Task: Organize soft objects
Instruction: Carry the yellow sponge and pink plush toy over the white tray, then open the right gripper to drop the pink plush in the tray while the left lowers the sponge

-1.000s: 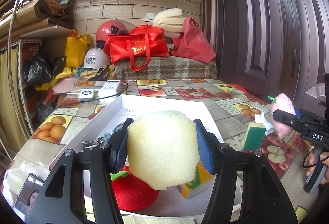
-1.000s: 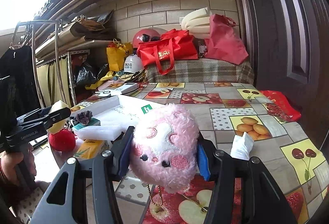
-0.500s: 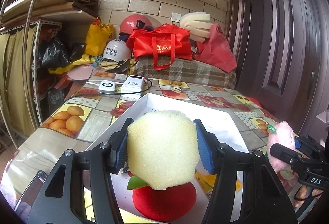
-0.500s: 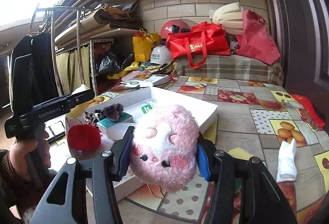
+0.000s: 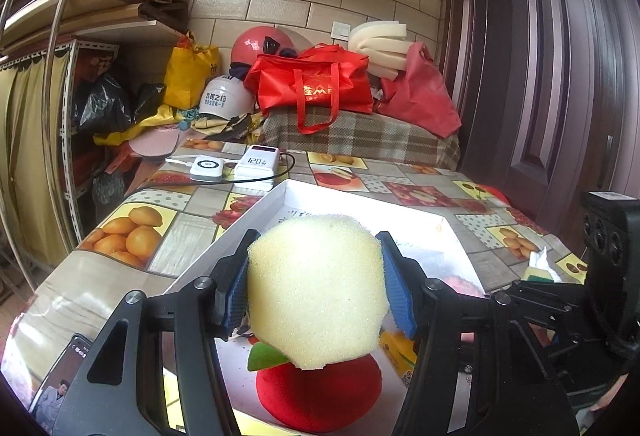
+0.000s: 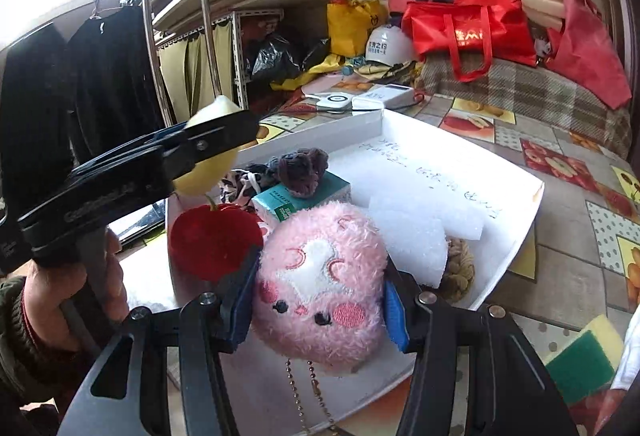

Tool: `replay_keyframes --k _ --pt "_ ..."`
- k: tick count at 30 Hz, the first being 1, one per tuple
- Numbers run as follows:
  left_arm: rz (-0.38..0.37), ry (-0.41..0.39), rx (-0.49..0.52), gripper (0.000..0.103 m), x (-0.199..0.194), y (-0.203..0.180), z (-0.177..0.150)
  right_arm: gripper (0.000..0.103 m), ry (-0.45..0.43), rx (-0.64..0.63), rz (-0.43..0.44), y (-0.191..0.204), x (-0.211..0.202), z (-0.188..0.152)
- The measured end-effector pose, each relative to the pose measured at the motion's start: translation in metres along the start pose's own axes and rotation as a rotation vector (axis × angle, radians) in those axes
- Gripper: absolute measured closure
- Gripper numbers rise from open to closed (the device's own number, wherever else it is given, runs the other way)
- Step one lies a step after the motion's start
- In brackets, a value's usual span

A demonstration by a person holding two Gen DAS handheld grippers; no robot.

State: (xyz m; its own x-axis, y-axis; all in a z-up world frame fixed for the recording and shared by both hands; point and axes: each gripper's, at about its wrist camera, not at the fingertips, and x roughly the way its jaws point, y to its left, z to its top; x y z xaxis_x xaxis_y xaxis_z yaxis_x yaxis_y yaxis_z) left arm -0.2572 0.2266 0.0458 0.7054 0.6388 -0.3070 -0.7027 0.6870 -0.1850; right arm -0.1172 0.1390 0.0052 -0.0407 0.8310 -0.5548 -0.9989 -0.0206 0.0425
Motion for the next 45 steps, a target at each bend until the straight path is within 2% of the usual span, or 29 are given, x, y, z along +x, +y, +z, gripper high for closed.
replay_keyframes --k 8,11,21,24,27,28,29,45 --pt "0.000 0.006 0.007 0.045 0.002 -0.001 0.002 0.049 -0.022 0.139 -0.143 -0.048 0.025 0.022" --pt "0.007 0.006 0.016 0.045 0.003 -0.002 0.003 0.049 -0.029 0.192 -0.141 -0.054 0.026 0.023" --pt "0.023 0.027 0.017 0.044 0.031 -0.016 0.005 0.048 -0.087 0.156 -0.170 -0.044 0.015 0.025" --pt "0.044 0.039 0.035 0.038 0.034 -0.021 0.005 0.044 -0.091 0.152 -0.177 -0.043 0.015 0.025" --pt "0.073 0.012 0.007 0.016 0.030 -0.017 0.004 0.021 -0.084 0.160 -0.188 -0.046 0.017 0.025" --pt "0.073 0.010 -0.008 0.005 0.029 -0.014 0.004 0.019 -0.087 0.164 -0.192 -0.047 0.017 0.025" --pt "0.075 0.010 -0.019 0.000 0.030 -0.012 0.005 0.019 -0.091 0.165 -0.193 -0.048 0.016 0.025" --pt "0.090 -0.044 -0.156 0.000 0.016 0.015 0.005 0.017 -0.173 0.088 -0.241 -0.025 -0.002 0.021"
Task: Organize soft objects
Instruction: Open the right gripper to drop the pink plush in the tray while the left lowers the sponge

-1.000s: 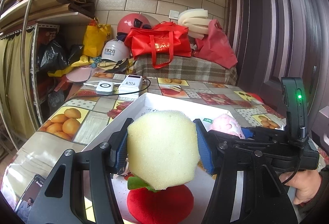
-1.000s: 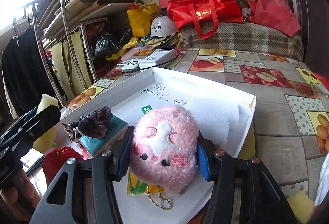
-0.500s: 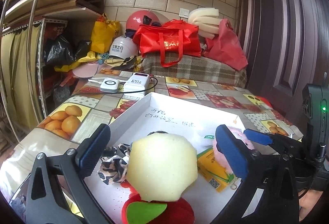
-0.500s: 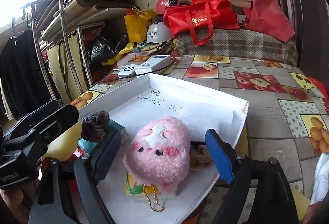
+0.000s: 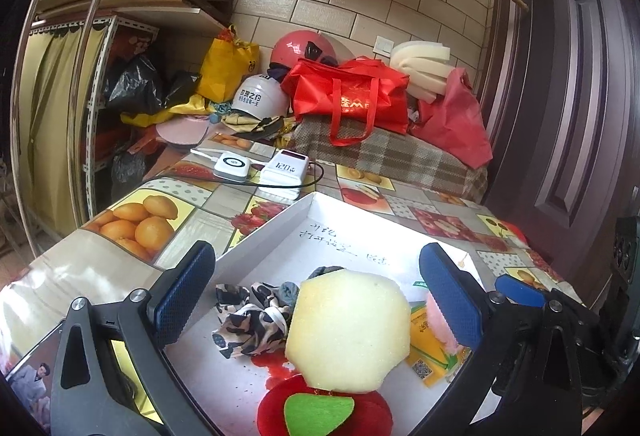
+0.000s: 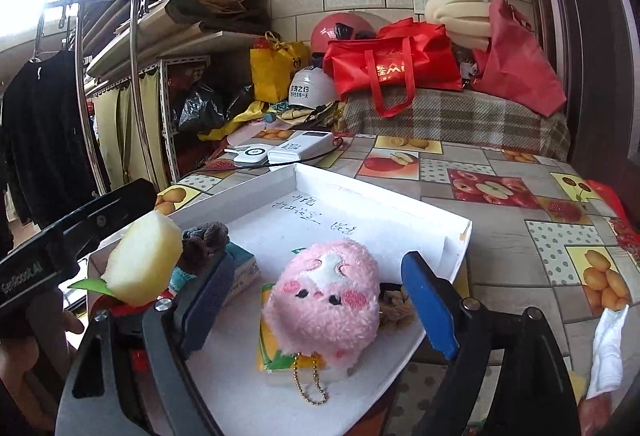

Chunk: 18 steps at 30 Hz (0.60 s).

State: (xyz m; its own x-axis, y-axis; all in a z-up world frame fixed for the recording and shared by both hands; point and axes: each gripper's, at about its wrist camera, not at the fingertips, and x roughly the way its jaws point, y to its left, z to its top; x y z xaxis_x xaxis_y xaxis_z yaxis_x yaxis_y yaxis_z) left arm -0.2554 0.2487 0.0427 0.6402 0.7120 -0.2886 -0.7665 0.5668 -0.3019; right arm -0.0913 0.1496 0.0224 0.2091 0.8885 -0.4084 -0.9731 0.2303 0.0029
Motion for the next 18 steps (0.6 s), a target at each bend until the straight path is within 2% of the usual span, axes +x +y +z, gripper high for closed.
replay_keyframes --k 9,18 --pt "0.019 0.000 0.016 0.000 -0.004 -0.003 -0.002 0.016 -0.024 -0.034 -0.007 0.010 -0.013 -0.005" --pt "0.046 0.001 0.093 0.000 -0.009 -0.020 -0.007 0.016 -0.024 0.030 -0.022 -0.002 -0.027 -0.013"
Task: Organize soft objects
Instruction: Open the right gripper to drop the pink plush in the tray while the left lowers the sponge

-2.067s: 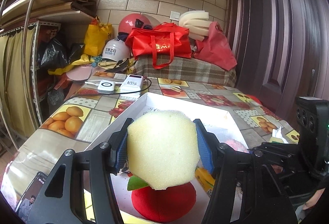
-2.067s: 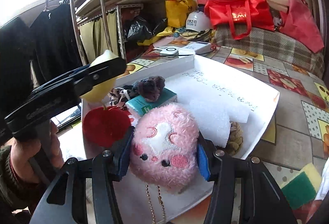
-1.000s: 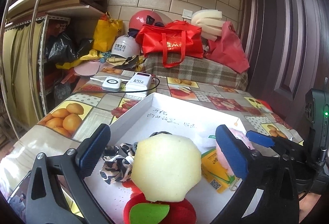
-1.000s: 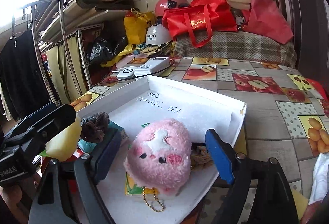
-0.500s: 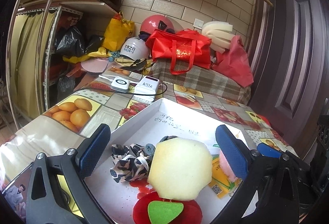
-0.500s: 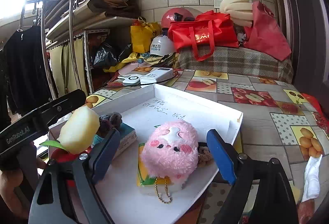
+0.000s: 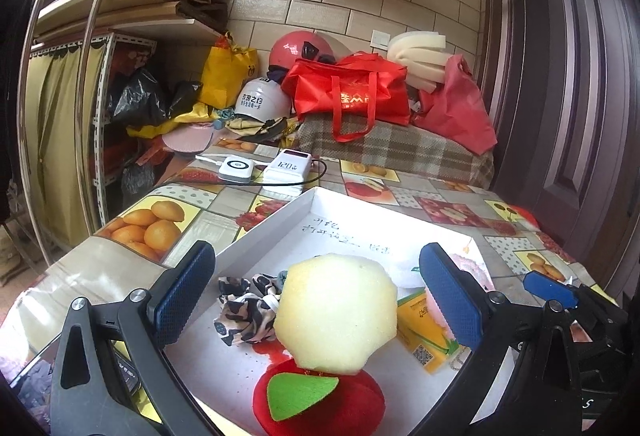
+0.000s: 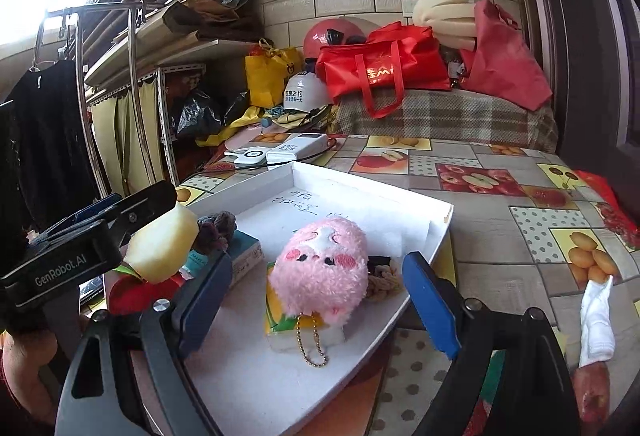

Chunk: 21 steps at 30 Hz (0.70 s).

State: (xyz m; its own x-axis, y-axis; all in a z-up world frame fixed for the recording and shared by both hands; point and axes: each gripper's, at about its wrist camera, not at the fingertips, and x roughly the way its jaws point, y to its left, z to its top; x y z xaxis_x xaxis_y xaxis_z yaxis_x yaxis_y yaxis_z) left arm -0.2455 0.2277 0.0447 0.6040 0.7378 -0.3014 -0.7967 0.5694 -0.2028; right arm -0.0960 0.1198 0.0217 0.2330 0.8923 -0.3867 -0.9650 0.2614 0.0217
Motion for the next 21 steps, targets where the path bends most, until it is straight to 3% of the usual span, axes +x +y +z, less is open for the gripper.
replay_keyframes --k 9,21 --pt "0.007 0.002 0.110 0.000 -0.005 -0.025 -0.006 0.016 -0.040 -0.108 -0.006 0.020 -0.021 -0.006" --pt "-0.002 0.009 0.160 0.000 -0.013 -0.045 -0.011 0.016 -0.022 -0.006 -0.022 -0.014 -0.040 -0.015"
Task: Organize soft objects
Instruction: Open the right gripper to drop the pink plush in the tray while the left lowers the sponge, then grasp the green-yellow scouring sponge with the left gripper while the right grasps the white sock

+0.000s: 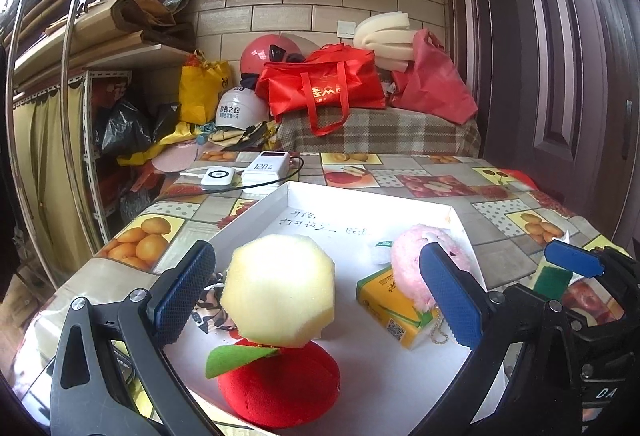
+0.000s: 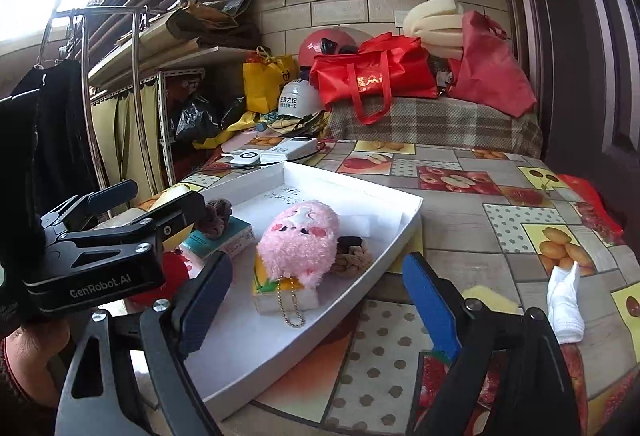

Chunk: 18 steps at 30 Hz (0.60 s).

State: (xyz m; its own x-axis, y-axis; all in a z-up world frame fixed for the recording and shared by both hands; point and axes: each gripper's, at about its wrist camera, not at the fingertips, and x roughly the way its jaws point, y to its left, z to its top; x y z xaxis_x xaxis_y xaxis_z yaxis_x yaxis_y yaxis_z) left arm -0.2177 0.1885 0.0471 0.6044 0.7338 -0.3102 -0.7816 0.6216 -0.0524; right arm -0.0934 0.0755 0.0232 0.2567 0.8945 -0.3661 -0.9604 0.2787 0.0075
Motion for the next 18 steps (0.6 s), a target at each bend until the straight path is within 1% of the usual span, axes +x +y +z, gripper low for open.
replay_keyframes --k 3,11,18 --pt "-0.007 0.003 0.008 0.000 -0.002 -0.005 -0.001 0.016 0.003 0.024 -0.013 -0.010 -0.006 -0.002" --pt "-0.029 0.005 0.046 0.000 -0.007 -0.020 -0.004 0.016 0.001 0.138 -0.069 -0.045 -0.018 -0.006" --pt "-0.046 0.007 0.065 0.000 -0.010 -0.029 -0.005 0.016 -0.010 0.172 -0.119 -0.069 -0.030 -0.008"
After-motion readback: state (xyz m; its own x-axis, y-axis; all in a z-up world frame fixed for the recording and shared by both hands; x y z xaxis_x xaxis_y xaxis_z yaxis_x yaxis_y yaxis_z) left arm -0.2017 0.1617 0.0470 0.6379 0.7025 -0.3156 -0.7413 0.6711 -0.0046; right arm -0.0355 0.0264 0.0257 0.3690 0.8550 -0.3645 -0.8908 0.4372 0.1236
